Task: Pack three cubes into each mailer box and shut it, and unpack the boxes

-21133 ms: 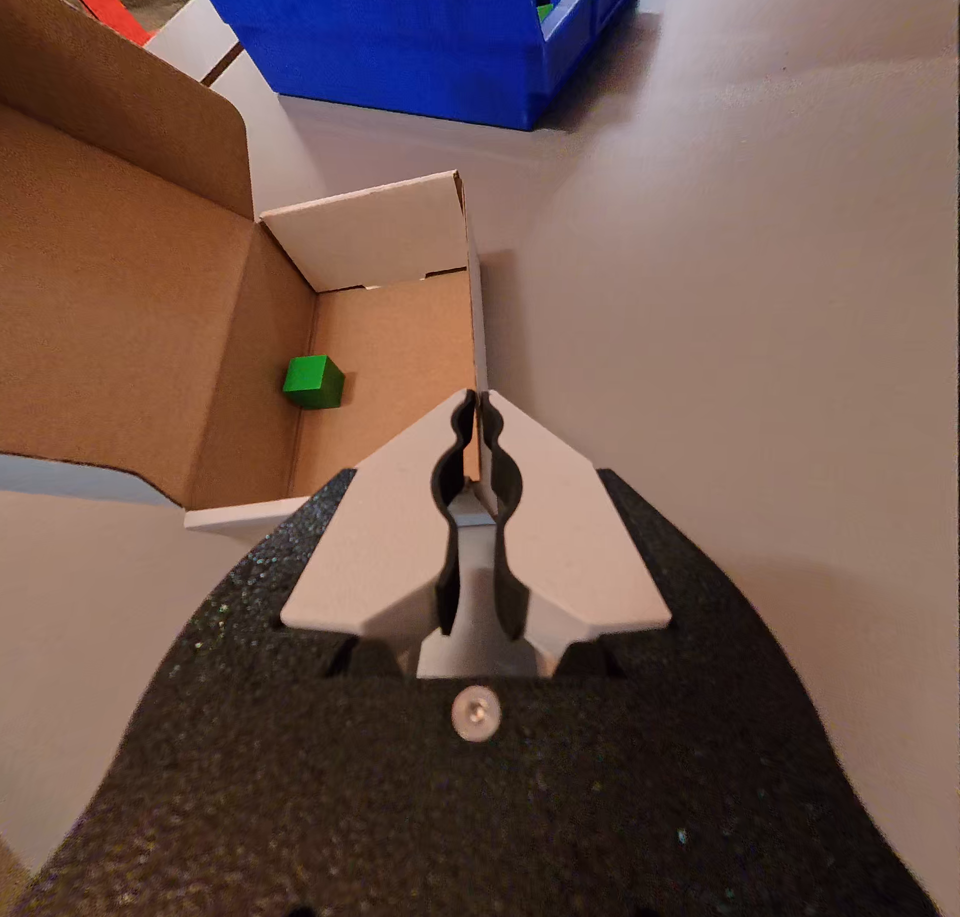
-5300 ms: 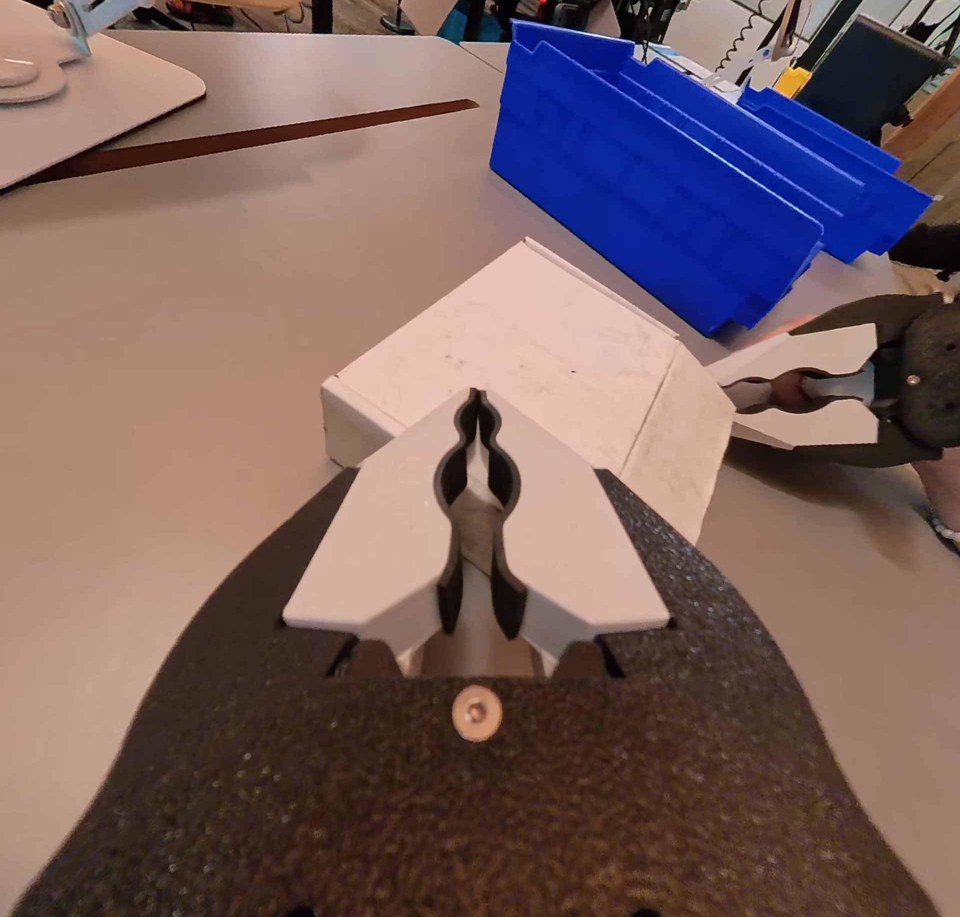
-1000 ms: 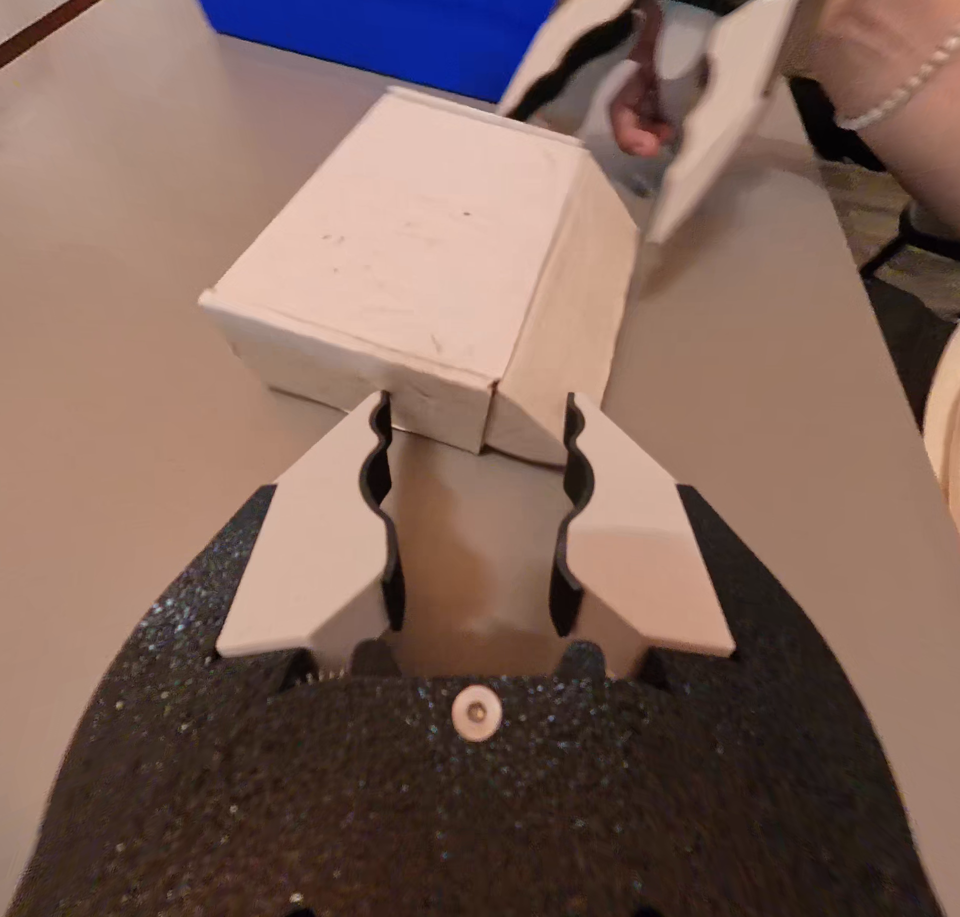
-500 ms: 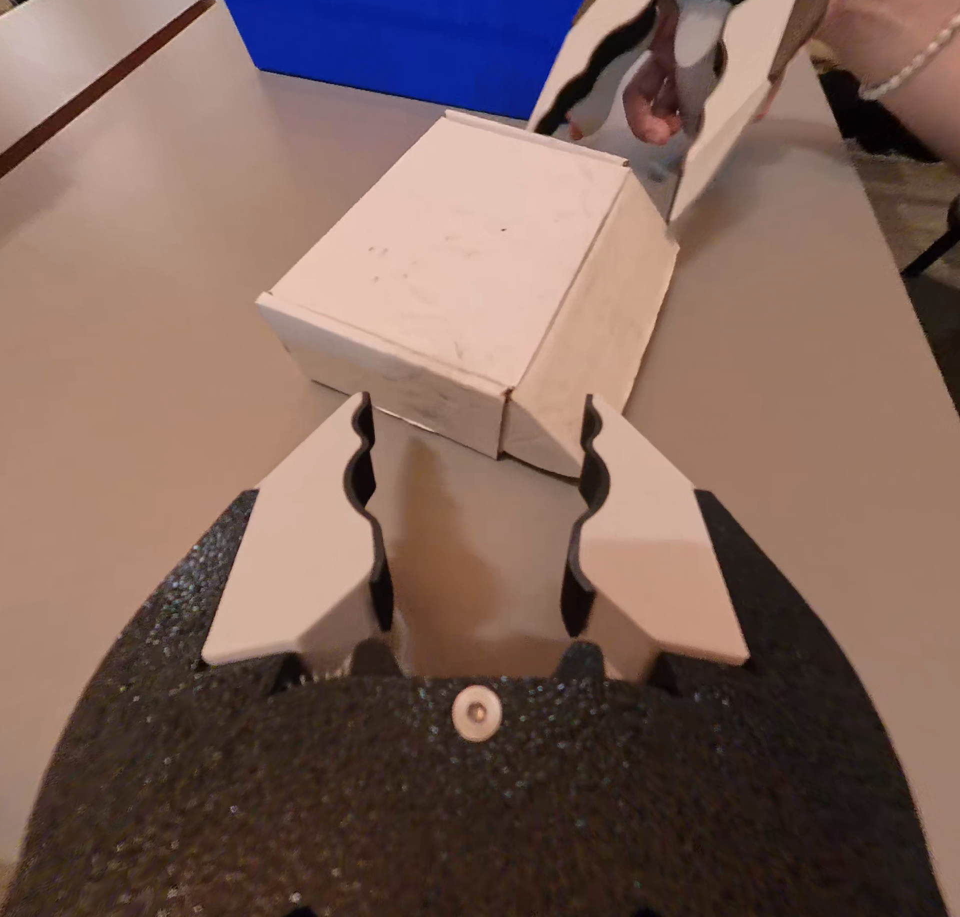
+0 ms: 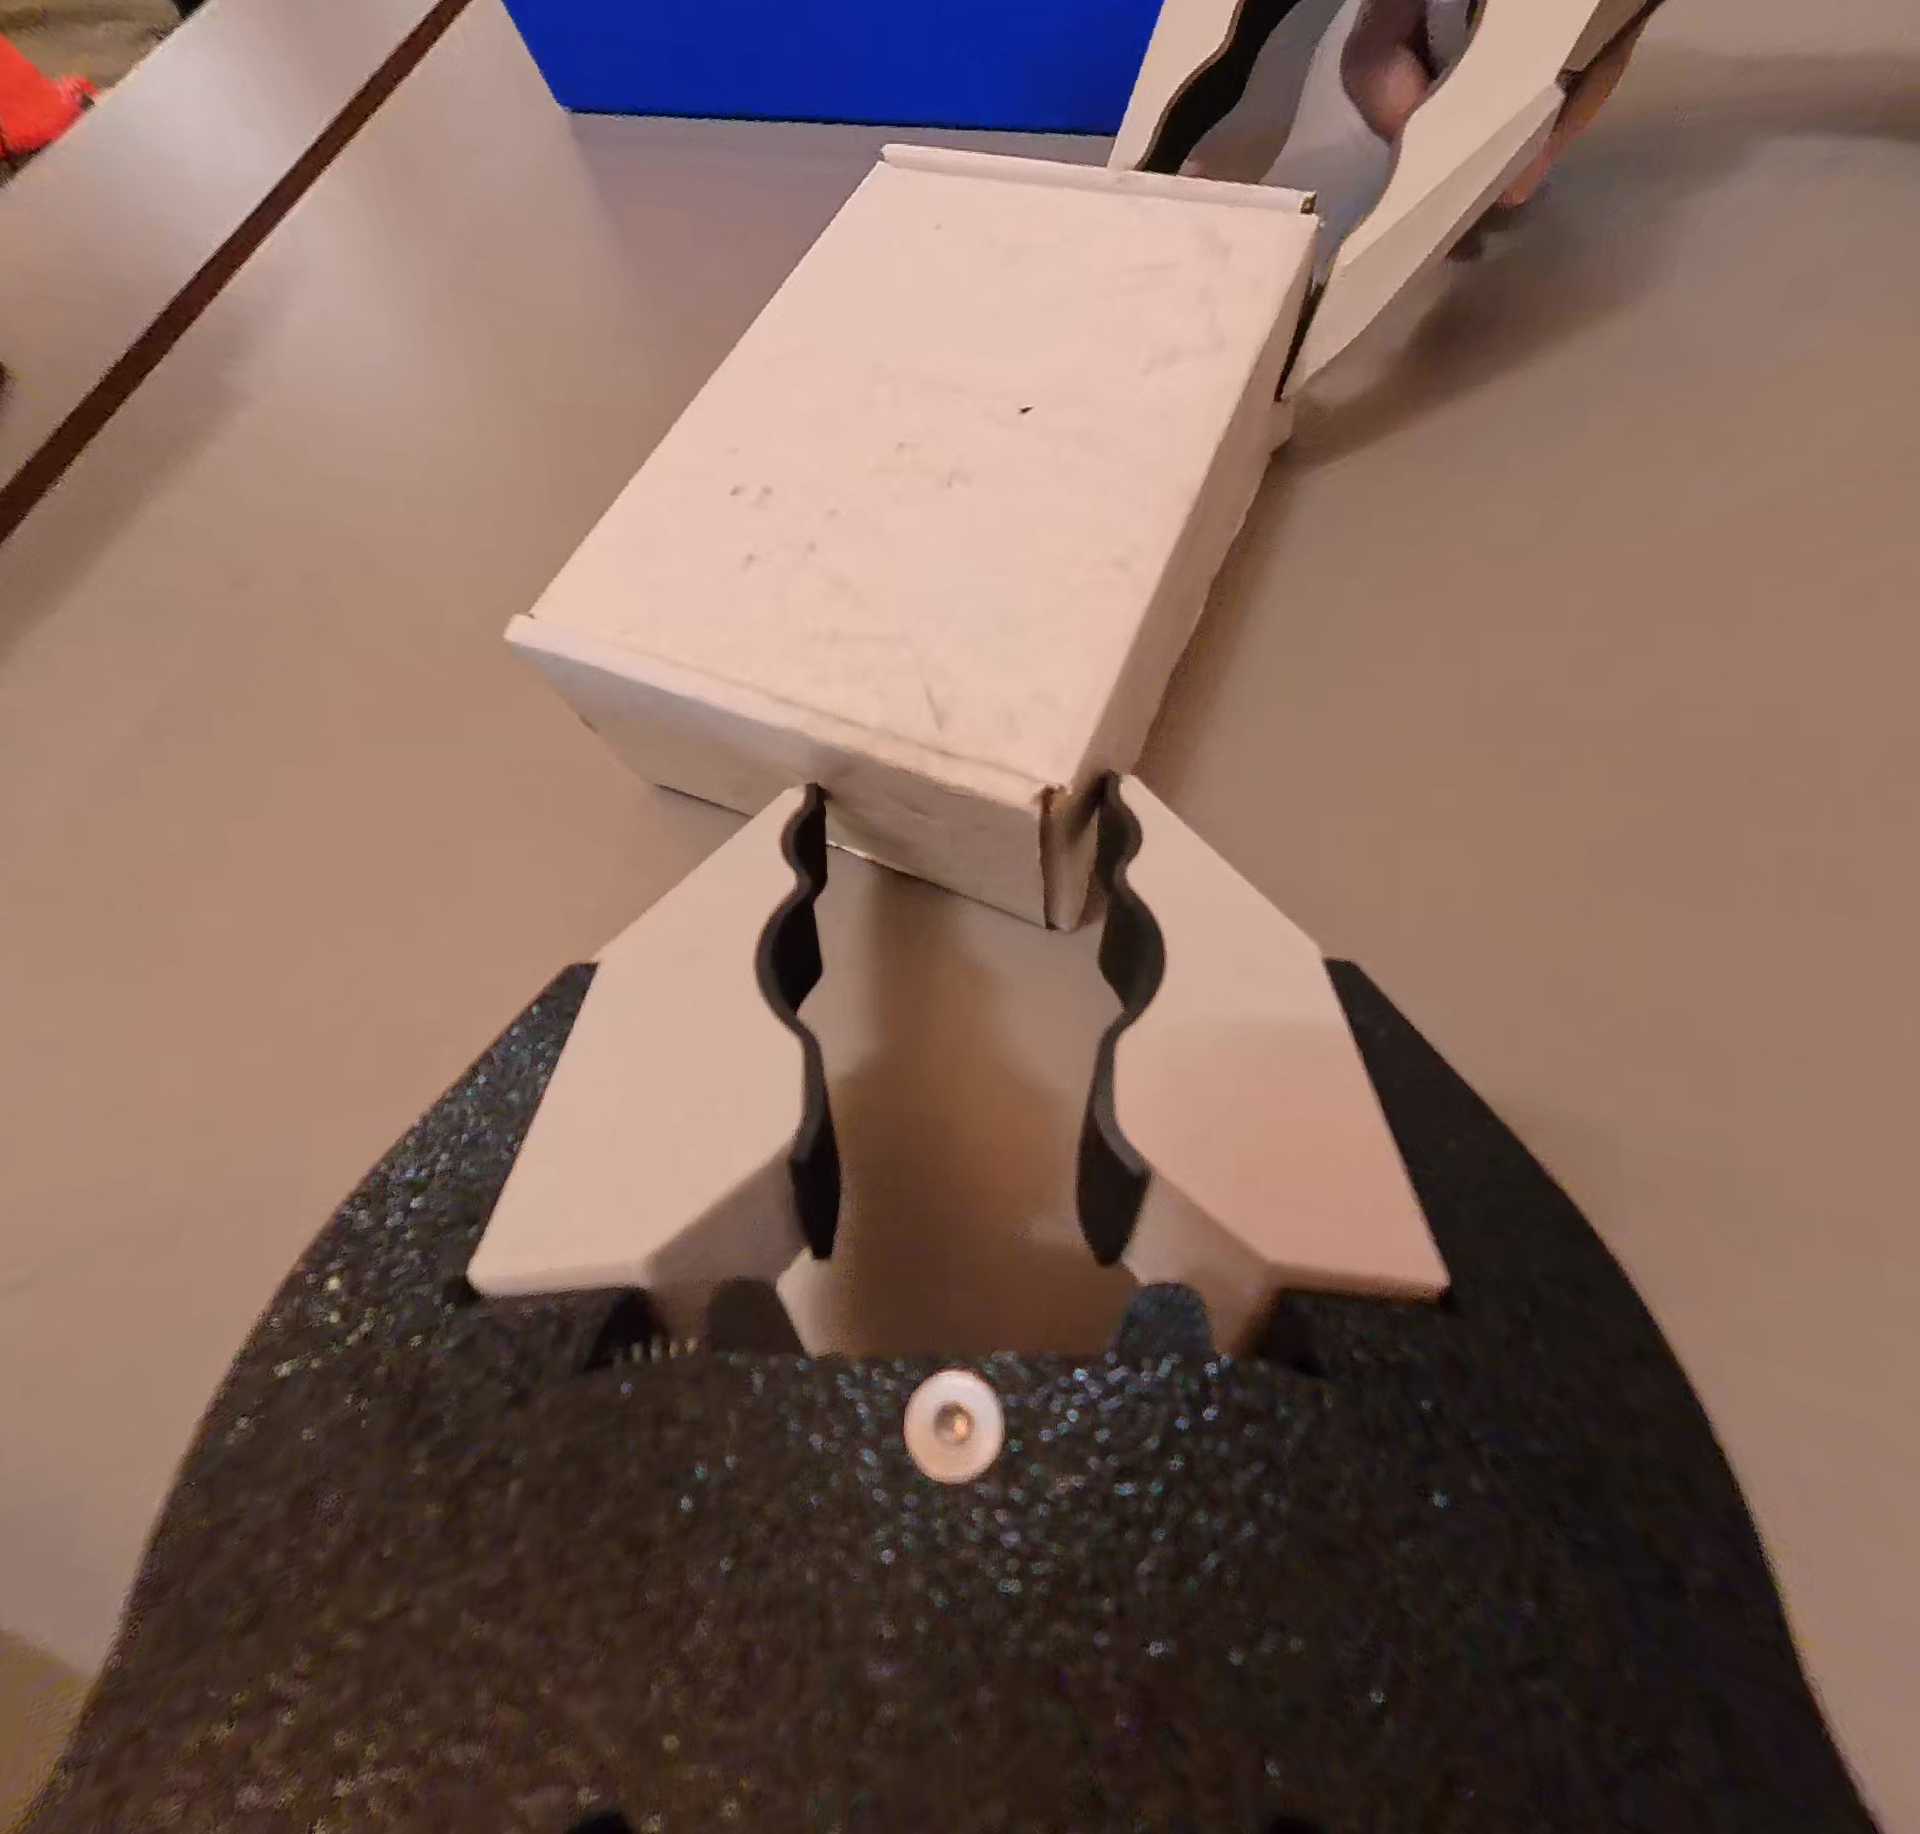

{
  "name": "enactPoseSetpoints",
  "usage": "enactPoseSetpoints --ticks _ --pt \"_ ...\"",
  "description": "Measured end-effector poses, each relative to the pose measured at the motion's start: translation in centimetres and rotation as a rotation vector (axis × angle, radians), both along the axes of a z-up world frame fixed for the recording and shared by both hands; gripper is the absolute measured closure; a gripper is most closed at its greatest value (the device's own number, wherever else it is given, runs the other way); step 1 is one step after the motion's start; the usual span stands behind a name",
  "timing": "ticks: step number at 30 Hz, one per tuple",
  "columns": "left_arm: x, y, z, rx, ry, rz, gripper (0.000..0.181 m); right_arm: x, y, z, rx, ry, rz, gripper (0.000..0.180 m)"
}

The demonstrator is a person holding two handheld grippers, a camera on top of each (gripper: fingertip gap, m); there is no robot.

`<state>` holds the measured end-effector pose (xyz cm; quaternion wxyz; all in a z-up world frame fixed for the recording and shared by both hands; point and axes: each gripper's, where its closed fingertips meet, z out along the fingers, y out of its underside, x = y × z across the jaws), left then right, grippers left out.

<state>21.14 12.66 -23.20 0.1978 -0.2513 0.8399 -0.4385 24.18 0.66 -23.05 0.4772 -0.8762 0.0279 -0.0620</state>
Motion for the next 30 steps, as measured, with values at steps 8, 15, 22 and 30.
enactPoseSetpoints --ticks 8,15,22,30 --pt "-1.0 -0.6 0.3 -0.043 0.022 -0.082 0.128 0.3 -0.4 0.0 -0.009 -0.04 -0.008 0.117" --pt "-1.0 -0.6 -0.3 0.043 -0.026 -0.087 0.13 0.2 -0.8 -0.2 -0.023 -0.071 0.029 0.121" --pt "-0.9 -0.6 -0.8 0.131 -0.09 -0.071 0.13 0.1 -0.8 -0.2 -0.027 -0.077 0.03 0.122" --pt "-0.3 -0.3 -1.2 0.201 -0.133 -0.024 0.141 0.3 -0.7 -0.6 -0.092 -0.167 -0.025 0.121"
